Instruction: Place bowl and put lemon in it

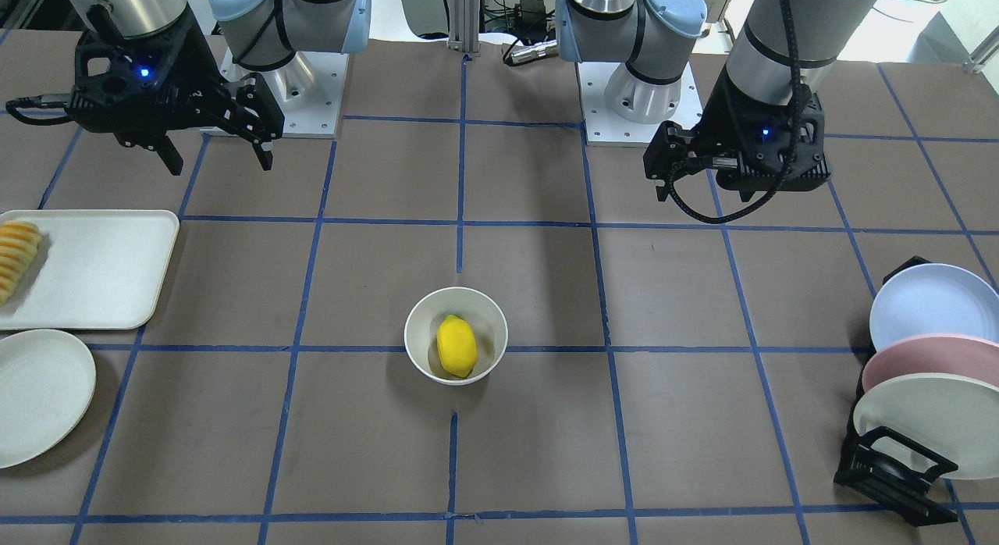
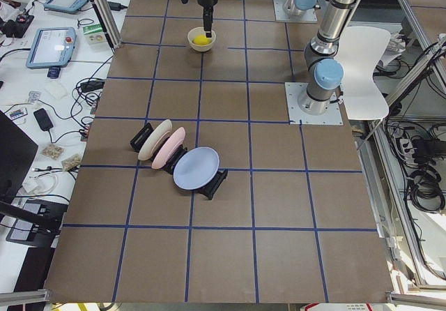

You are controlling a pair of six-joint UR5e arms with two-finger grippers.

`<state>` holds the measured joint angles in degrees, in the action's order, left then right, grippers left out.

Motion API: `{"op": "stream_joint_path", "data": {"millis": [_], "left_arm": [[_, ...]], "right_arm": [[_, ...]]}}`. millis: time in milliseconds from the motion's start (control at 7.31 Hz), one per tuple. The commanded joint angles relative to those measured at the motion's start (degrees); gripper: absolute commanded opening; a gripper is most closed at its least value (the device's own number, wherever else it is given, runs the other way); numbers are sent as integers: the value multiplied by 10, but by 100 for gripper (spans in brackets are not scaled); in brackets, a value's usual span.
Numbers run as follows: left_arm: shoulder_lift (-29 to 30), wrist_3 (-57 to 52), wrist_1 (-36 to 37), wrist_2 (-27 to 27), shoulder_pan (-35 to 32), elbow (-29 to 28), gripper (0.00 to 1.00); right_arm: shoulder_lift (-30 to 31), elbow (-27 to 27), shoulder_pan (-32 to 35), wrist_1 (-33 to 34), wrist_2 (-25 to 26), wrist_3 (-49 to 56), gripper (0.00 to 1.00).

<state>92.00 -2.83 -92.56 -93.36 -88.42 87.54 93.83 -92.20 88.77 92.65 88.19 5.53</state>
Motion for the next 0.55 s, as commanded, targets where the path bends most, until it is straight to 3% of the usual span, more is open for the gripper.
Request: {"op": "stream_joint_path", "data": {"millis": [0, 410], "left_arm": [[-1, 0, 0, 0, 0, 0, 100], [-2, 3, 1, 2, 0, 0, 100]], "right_arm": [[-1, 0, 0, 1, -1, 0, 100], [-1, 0, -1, 0, 1, 0, 100]]}}
